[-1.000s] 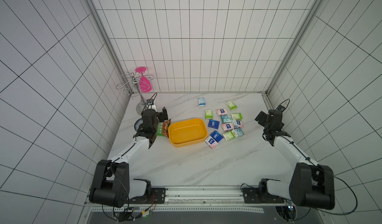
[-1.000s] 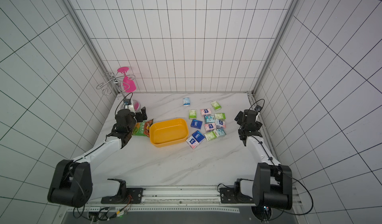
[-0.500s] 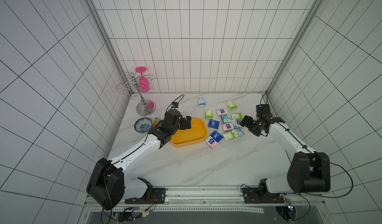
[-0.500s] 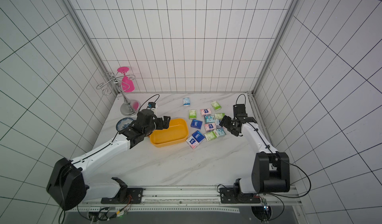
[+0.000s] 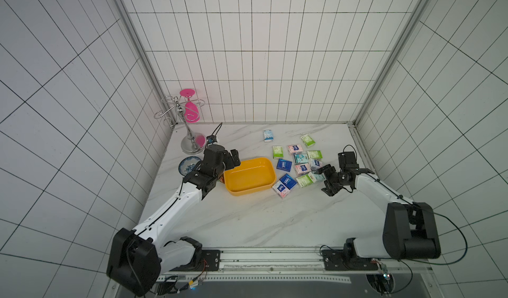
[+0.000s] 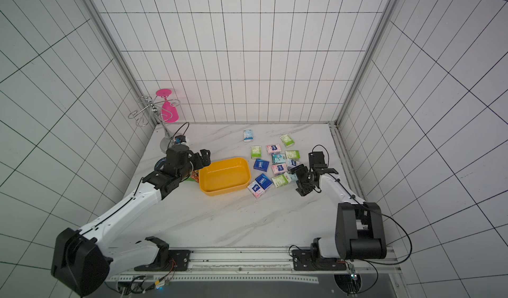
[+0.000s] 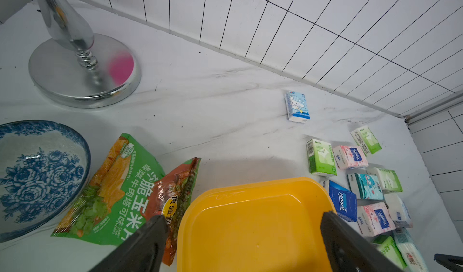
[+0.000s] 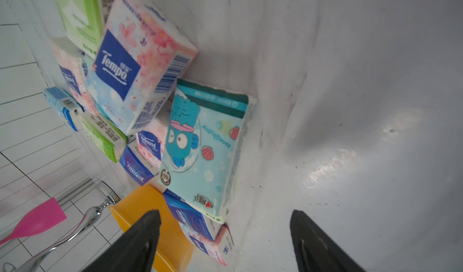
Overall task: Put the pocket tissues into the storage box
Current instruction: Pick up the pocket tissues from the center of the board.
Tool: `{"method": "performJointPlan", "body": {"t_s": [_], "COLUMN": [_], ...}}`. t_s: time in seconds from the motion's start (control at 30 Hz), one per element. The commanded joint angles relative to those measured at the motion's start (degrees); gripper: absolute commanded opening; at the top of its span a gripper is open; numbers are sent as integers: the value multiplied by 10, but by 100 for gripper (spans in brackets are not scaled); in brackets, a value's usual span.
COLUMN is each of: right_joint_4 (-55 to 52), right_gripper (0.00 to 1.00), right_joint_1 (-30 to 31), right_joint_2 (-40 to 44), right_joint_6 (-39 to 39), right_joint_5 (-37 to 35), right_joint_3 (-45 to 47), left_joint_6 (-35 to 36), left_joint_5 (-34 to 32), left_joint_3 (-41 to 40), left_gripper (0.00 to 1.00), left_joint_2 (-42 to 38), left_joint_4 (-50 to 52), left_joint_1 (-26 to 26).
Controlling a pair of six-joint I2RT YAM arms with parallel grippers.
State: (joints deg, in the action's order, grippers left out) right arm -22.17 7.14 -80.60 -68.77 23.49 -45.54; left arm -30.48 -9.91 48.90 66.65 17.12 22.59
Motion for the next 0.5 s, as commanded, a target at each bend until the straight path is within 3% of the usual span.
{"method": "performJointPlan", "body": {"t_s": [0.0, 0.07, 0.3, 0.47], "right_joint_4": [34, 69, 51, 58], "right_gripper": [86, 85, 82, 77], "right_joint_1": [-15, -18, -16, -8], "right_joint_2": [-18, -31, -40, -65], "right_joint_6": [-102, -132, -84, -54], "right_joint_5": [-1, 8, -38, -29], "right_joint_3": [-20, -4, -8, -14], "left_joint_6": [-5, -6, -37, -30], "left_joint_5": [-5, -5, 14, 9], "left_joint_3": [-20, -33, -52, -67], "left_gripper": [98, 98, 98, 98], "left_joint_2": [-29, -41, -51, -66], "left_joint_4": [15, 14, 8, 7], "left_joint_1": [-5, -14, -56, -57]}}
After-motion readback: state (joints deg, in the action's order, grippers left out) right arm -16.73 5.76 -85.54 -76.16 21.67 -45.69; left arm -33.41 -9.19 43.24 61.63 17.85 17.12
